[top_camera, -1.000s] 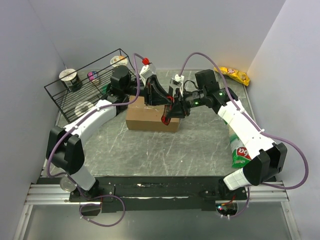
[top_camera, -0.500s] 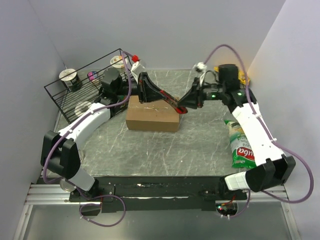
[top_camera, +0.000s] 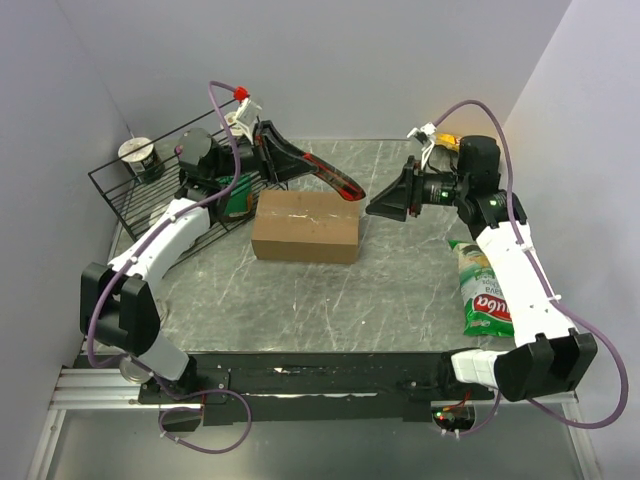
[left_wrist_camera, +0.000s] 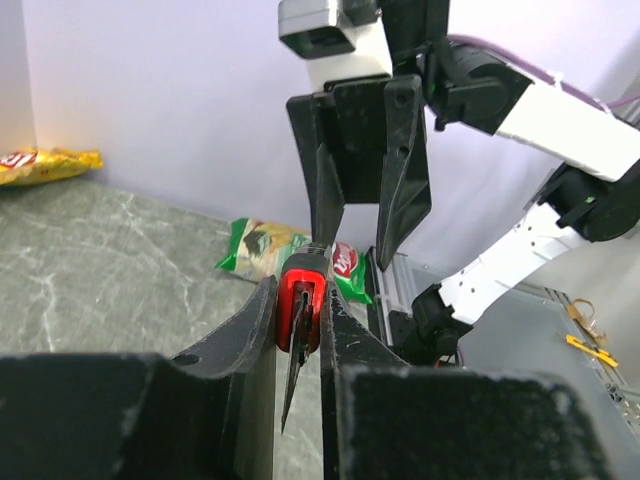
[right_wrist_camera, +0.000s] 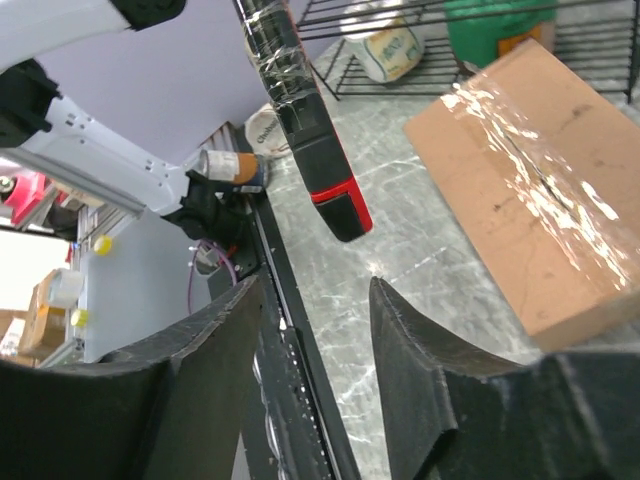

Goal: Unpack the express box
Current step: Cut the express box at the center of the board.

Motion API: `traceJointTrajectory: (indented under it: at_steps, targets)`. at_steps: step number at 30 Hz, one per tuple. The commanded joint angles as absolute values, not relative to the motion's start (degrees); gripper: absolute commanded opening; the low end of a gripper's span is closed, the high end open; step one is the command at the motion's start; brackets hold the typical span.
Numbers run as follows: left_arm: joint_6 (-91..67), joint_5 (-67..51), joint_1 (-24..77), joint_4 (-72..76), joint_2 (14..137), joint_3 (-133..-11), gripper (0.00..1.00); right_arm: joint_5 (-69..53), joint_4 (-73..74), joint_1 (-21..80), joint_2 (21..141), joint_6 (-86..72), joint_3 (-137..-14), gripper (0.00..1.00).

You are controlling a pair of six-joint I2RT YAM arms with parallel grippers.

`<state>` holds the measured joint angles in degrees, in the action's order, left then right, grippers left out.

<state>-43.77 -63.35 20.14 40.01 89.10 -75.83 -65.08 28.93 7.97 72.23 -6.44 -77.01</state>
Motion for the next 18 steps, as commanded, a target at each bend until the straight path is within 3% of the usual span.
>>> traceJointTrajectory:
  at_steps: [1,10,13,14,15,17,18]
  targets:
    - [-47.9,-63.3,20.3,45.8,89.6,-78.7,0.01,-67.2,22.7,9.3,72.8,-9.2,-77.4,0.56]
    - [-49.7,-63.3,20.4,46.8,90.6,-79.2,0.01,-65.6,19.3,13.3,80.8,-10.9,-84.3,0.63]
    - [-50.0,-63.4,20.3,47.3,90.7,-78.9,0.01,-66.0,17.9,14.3,82.6,-11.8,-85.5,0.59]
    - [-50.1,-63.3,20.2,47.6,90.8,-78.9,0.01,-66.7,17.5,15.0,83.1,-11.9,-86.0,0.52]
    - [-50.0,-63.3,20.2,47.7,90.8,-78.8,0.01,-68.1,17.9,15.3,83.5,-10.9,-86.2,0.27]
    - [-49.7,-63.1,20.0,47.5,91.0,-78.9,0.01,-67.2,21.6,15.8,83.5,-7.9,-87.3,0.00]
    - [-49.1,-63.2,19.9,45.5,90.9,-79.1,0.02,-65.7,23.2,15.6,83.1,-4.8,-87.4,0.00]
